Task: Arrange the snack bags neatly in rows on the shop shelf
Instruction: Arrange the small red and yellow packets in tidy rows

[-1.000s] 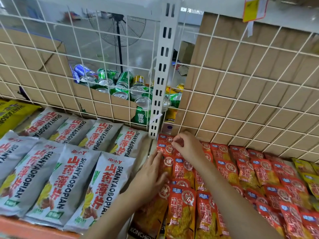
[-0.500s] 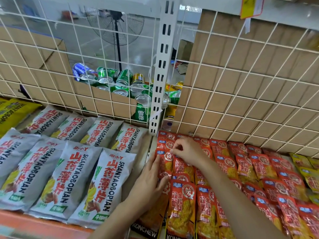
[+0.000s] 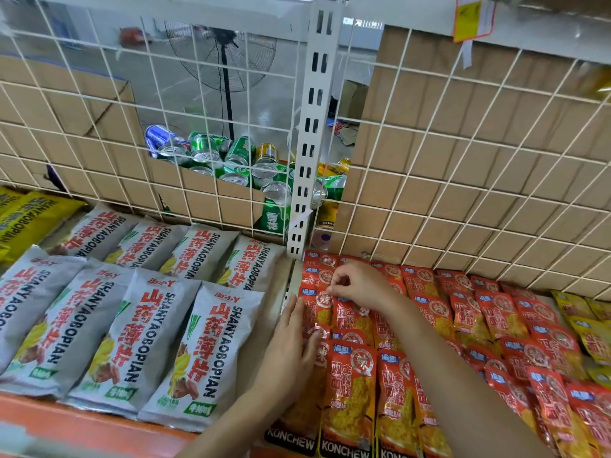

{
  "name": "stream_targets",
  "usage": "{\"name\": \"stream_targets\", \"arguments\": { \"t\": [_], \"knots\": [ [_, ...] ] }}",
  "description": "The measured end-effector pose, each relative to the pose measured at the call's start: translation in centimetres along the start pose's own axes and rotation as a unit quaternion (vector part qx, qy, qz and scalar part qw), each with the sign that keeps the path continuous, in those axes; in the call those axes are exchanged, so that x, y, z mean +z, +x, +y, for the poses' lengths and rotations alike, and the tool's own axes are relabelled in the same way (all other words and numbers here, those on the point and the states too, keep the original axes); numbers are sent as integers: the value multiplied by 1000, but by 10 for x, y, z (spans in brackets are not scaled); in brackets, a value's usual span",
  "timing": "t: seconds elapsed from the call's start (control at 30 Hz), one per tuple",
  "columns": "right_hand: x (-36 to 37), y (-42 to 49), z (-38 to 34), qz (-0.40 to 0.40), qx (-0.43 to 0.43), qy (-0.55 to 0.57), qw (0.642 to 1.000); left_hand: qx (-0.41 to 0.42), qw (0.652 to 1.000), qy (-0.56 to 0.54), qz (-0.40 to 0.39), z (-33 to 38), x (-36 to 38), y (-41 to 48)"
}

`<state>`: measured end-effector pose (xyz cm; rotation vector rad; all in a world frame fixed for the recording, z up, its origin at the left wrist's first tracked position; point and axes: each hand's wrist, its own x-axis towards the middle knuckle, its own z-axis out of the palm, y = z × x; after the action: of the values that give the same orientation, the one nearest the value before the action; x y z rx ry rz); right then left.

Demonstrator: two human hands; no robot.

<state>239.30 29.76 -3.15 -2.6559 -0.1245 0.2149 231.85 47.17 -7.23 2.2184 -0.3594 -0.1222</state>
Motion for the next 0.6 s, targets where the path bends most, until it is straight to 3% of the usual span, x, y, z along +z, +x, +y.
{"name": "stream_targets", "arguments": {
  "t": [0.1, 0.23, 0.3, 0.43, 0.6],
  "knots": [
    [1, -3, -2, 21, 0, 2, 1000, 0, 1000, -13, -2, 0, -2, -1],
    [-1, -18, -10, 129, -13, 38, 991, 10, 1000, -28, -8, -2, -8, -4],
    [-4, -30, -16, 99, -22, 38, 994, 21, 999, -29, -12, -3, -11, -8],
    [1, -51, -26, -39, -8, -20, 999, 38, 999, -21, -13, -7, -15, -16],
    [11, -55, -31, -40, 21, -48, 998, 55, 998, -21, -4, -11, -17, -22]
  ]
}}
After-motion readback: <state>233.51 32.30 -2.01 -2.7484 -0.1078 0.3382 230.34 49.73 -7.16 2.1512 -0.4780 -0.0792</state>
